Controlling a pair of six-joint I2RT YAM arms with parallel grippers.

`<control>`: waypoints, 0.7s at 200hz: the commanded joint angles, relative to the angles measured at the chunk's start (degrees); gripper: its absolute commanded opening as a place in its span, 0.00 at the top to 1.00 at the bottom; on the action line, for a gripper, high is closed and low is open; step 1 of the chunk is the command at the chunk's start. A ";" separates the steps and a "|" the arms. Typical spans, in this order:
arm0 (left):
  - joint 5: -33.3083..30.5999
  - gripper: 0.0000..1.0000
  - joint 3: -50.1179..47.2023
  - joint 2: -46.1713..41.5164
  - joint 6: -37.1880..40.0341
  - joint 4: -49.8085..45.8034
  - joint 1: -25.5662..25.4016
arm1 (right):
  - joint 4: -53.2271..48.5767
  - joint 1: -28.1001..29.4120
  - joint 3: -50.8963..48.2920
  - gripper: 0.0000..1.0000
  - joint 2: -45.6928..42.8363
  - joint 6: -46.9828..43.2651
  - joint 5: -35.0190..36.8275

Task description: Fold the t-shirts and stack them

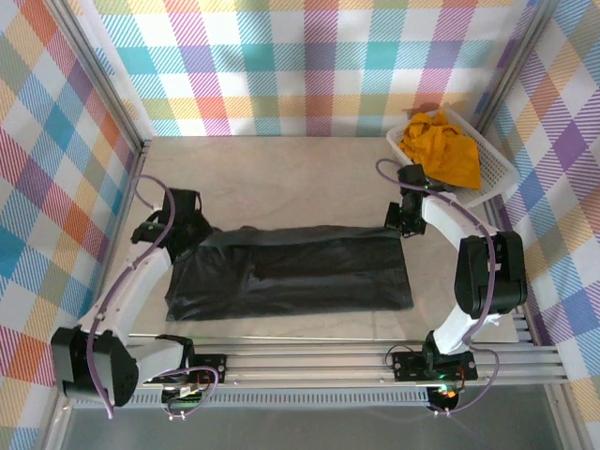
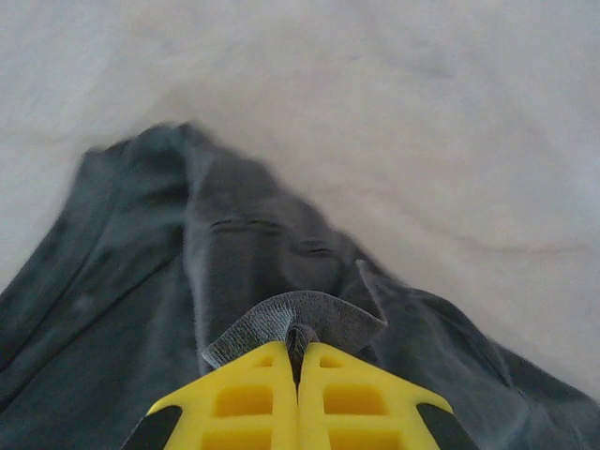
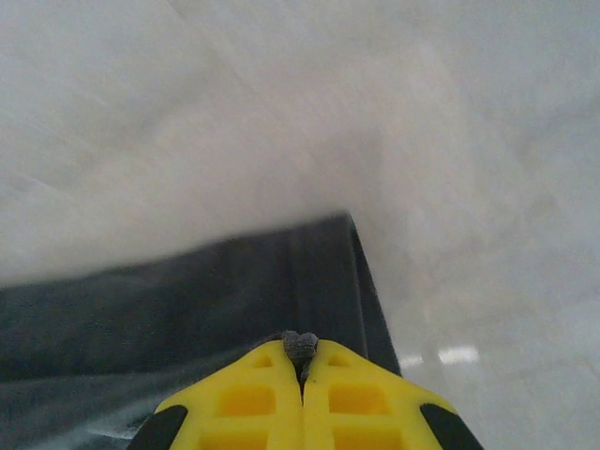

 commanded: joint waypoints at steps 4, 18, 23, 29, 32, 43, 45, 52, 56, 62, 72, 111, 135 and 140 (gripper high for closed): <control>-5.18 1.00 -6.19 -6.35 -9.26 -9.26 0.36 | -2.45 0.26 -4.24 1.00 -2.87 3.89 2.24; -5.02 1.00 -9.55 -9.84 -12.23 -9.72 0.36 | -2.63 0.25 -6.14 1.00 -3.53 4.53 1.90; -4.93 1.00 -10.51 -10.77 -13.27 -9.83 0.35 | -2.71 0.26 -6.71 1.00 -3.56 4.69 1.79; -5.06 1.00 -11.39 -11.75 -14.60 -10.36 0.36 | -2.81 0.24 -7.16 1.00 -3.54 4.76 1.70; -5.12 1.00 -11.75 -11.99 -15.17 -10.58 0.32 | -2.89 0.22 -7.31 1.00 -3.45 4.84 1.74; -4.55 1.00 -12.86 -13.13 -16.24 -10.64 0.36 | -3.04 0.17 -7.68 1.00 -3.48 5.04 1.70; -4.49 1.00 -12.93 -13.25 -16.41 -10.63 0.36 | -3.03 0.17 -7.72 1.00 -3.45 5.05 1.74; -4.41 1.00 -13.21 -13.56 -16.83 -11.00 0.34 | -3.08 0.21 -7.86 1.00 -3.52 5.05 1.65; -4.29 1.00 -13.25 -13.74 -16.87 -11.21 0.35 | -3.16 0.21 -7.90 1.00 -3.70 5.01 1.70; -4.30 1.00 -13.17 -13.87 -16.88 -11.54 0.34 | -3.12 0.24 -7.91 1.00 -3.87 5.06 1.77; -4.02 1.00 -13.32 -14.13 -16.74 -11.76 0.36 | -3.33 0.17 -7.82 1.00 -4.25 4.96 2.05; -2.52 1.00 -14.02 -14.24 -17.63 -13.82 0.34 | -5.94 0.26 -8.26 1.00 -7.07 5.70 3.29; -2.69 1.00 -14.75 -14.89 -18.52 -14.91 0.36 | -6.12 0.21 -10.82 1.00 -9.91 6.83 1.94; -2.63 1.00 -14.98 -14.90 -18.61 -14.93 0.36 | -6.26 0.21 -11.33 1.00 -10.09 7.07 1.52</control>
